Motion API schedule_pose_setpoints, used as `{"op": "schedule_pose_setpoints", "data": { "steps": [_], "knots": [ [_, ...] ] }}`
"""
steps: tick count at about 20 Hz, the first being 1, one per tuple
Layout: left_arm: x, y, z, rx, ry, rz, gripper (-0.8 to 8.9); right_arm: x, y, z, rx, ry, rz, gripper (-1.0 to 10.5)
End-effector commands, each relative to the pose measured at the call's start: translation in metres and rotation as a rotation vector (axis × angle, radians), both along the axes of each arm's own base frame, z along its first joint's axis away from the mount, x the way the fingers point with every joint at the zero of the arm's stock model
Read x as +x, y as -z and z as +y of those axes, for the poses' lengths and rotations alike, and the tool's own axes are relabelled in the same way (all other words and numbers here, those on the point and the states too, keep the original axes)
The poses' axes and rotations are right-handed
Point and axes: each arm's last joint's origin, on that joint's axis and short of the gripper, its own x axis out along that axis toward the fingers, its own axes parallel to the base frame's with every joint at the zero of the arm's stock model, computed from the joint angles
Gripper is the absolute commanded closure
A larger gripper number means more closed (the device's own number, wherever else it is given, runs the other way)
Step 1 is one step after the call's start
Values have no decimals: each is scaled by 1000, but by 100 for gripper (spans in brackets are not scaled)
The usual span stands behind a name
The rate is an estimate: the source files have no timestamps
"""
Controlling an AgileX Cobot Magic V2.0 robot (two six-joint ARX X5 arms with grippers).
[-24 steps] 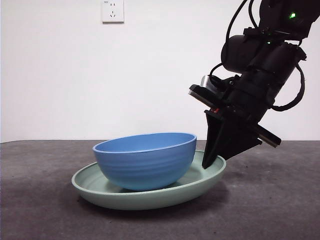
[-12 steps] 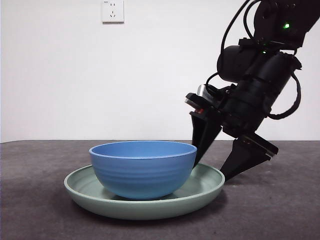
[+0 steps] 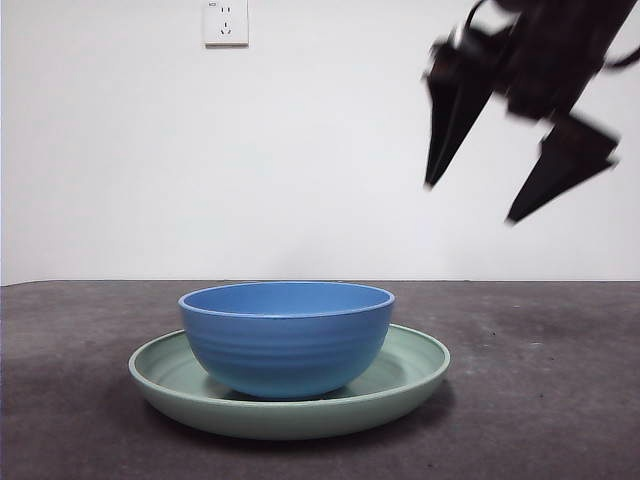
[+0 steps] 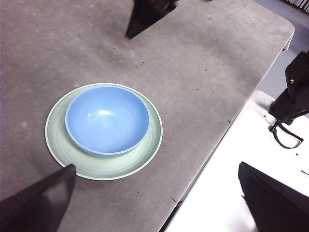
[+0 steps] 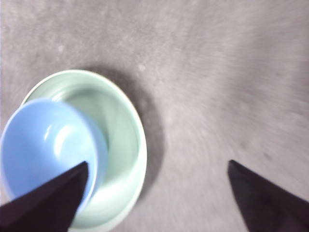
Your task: Pick up the blue bowl, put it on the green plate, put it on desk
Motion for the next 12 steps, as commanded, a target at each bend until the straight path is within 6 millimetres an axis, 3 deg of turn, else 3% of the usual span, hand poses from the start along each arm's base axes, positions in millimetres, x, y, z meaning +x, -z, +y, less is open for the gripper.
{"op": "schedule_pose_setpoints", "data": {
  "steps": [1, 7, 12],
  "knots": [
    [0, -4, 0, -12, 6, -9, 95, -25, -30, -10, -36, -36, -82, 453],
    [0, -4, 0, -12, 6, -9, 95, -113, -79, -43, -75, -62, -203, 351],
    [0, -4, 0, -13, 5, -8, 95, -168, -87, -63, -19, -91, -320, 352]
  ]
}}
